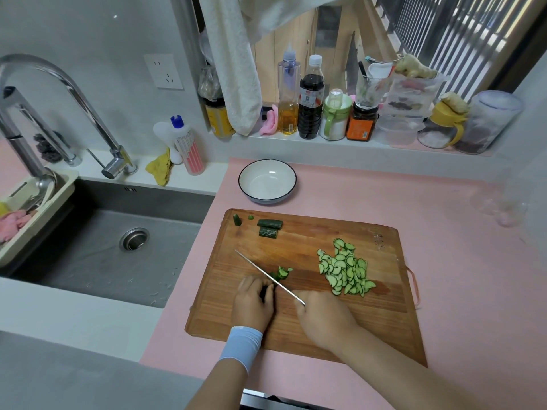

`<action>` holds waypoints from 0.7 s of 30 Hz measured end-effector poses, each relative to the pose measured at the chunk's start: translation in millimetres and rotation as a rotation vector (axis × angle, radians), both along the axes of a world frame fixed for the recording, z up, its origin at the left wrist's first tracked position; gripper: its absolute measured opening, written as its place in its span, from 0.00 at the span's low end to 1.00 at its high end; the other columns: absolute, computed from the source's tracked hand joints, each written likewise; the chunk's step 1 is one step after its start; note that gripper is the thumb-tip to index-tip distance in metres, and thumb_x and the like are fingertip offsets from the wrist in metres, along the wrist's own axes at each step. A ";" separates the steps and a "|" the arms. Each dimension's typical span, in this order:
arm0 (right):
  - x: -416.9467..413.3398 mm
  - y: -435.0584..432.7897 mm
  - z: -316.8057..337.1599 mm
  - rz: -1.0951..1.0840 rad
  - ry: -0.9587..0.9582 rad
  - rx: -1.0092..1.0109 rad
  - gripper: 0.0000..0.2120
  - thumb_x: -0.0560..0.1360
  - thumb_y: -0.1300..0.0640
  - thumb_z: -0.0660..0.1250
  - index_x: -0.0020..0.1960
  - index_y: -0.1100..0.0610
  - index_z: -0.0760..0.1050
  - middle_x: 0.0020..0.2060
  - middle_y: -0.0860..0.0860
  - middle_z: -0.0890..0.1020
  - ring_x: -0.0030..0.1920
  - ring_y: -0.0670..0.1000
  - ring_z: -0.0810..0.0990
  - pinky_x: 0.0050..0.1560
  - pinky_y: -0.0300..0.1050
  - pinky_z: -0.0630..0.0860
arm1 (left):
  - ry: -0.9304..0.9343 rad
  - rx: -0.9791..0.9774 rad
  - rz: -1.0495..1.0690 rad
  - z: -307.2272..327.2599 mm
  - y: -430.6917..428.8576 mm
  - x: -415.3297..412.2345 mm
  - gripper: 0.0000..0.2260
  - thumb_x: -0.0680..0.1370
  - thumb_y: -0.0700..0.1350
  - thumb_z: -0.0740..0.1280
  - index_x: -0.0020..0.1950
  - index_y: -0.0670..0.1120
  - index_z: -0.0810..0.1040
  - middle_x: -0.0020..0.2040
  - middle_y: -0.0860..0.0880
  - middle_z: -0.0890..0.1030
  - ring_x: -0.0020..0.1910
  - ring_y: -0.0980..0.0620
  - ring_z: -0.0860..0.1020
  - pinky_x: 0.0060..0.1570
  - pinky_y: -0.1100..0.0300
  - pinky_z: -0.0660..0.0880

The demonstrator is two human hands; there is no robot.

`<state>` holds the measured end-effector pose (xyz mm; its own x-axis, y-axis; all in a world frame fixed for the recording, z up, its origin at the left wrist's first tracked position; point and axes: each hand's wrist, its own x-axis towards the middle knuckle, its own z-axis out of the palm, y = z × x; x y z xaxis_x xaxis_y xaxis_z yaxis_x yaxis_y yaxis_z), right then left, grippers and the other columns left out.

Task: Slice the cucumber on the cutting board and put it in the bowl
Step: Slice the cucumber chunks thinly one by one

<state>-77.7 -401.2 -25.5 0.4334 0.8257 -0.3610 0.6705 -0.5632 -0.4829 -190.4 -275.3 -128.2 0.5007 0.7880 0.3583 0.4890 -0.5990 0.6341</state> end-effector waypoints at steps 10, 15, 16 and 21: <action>-1.3 1.4 -4.2 0.005 -0.022 0.014 0.13 0.81 0.51 0.56 0.56 0.47 0.78 0.43 0.51 0.84 0.46 0.57 0.81 0.45 0.48 0.77 | 0.022 -0.039 0.018 -2.3 -1.3 -1.3 0.09 0.69 0.34 0.73 0.37 0.44 0.75 0.38 0.49 0.74 0.41 0.51 0.72 0.45 0.66 0.67; -6.0 -9.9 -6.2 0.022 -0.115 0.054 0.14 0.82 0.48 0.55 0.63 0.42 0.75 0.46 0.51 0.85 0.48 0.57 0.82 0.45 0.47 0.75 | 0.042 -0.052 0.026 -5.2 -0.3 -0.9 0.05 0.70 0.36 0.72 0.39 0.43 0.78 0.39 0.49 0.76 0.42 0.49 0.74 0.45 0.60 0.72; -5.9 -12.9 -6.1 0.014 -0.118 0.064 0.16 0.82 0.48 0.55 0.66 0.41 0.74 0.47 0.51 0.85 0.48 0.56 0.82 0.45 0.47 0.76 | 0.043 -0.051 0.028 -6.3 0.6 -0.7 0.03 0.71 0.37 0.72 0.40 0.43 0.79 0.40 0.49 0.77 0.42 0.49 0.75 0.46 0.61 0.72; -2.5 -24.2 -5.5 0.031 -0.099 0.093 0.13 0.82 0.47 0.54 0.62 0.42 0.74 0.42 0.48 0.84 0.44 0.54 0.81 0.44 0.49 0.78 | 0.041 -0.056 0.028 -5.1 -1.1 -1.9 0.08 0.74 0.45 0.64 0.42 0.43 0.80 0.41 0.49 0.78 0.44 0.51 0.75 0.47 0.61 0.73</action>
